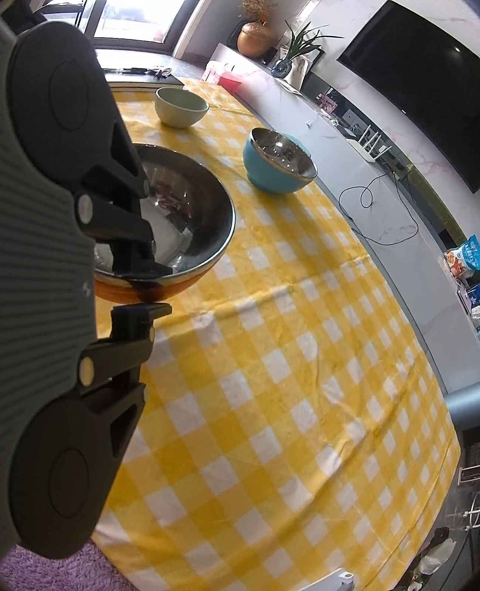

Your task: Organize plates and bowls

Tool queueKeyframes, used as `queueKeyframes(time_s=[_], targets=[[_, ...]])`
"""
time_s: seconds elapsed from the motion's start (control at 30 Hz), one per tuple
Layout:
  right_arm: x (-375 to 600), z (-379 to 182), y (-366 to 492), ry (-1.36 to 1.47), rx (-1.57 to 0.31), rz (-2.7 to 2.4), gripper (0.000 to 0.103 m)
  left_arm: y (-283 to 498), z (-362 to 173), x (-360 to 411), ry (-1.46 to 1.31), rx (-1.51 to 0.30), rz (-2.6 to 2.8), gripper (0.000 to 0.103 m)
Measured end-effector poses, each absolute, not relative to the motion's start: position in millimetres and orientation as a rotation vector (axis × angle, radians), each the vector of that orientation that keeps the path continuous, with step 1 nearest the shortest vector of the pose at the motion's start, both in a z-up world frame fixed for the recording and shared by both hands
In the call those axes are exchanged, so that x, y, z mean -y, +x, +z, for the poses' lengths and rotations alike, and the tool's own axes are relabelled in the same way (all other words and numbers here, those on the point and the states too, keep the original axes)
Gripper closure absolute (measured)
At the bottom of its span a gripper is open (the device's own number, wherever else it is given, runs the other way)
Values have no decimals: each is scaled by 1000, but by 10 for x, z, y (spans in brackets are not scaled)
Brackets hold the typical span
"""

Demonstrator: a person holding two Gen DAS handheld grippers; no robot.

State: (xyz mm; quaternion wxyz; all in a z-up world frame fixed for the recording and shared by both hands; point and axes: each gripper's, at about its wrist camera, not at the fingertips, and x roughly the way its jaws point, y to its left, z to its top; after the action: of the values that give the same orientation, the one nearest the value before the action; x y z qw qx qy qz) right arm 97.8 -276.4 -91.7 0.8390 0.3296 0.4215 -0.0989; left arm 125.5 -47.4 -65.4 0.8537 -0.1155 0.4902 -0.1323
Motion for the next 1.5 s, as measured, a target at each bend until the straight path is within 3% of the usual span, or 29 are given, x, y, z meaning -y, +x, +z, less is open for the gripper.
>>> queueKeyframes(time_s=[0.77,0.83,0.93,1.0,1.13,1.5], targets=[[2690,-1282,975,684,-967,-219,92,1156,-898,496,-194,-1062,-244,92],[2692,-1301,981,693,-977,-216,89,1147,-873,521,-168,-1050,-244,92],[2672,-1308,986,682,-984,-214,85,1134,-840,531,-151,-1034,-243,79],[2665,-1293,980,676,-978,-213,70,1134,-829,521,-150,-1033,-240,70],[2655,-1223,960,645,-954,-225,64,1125,-796,483,-146,-1019,-224,54],[2602,-854,871,546,-812,-272,50,1160,-497,283,-150,-942,-220,47]])
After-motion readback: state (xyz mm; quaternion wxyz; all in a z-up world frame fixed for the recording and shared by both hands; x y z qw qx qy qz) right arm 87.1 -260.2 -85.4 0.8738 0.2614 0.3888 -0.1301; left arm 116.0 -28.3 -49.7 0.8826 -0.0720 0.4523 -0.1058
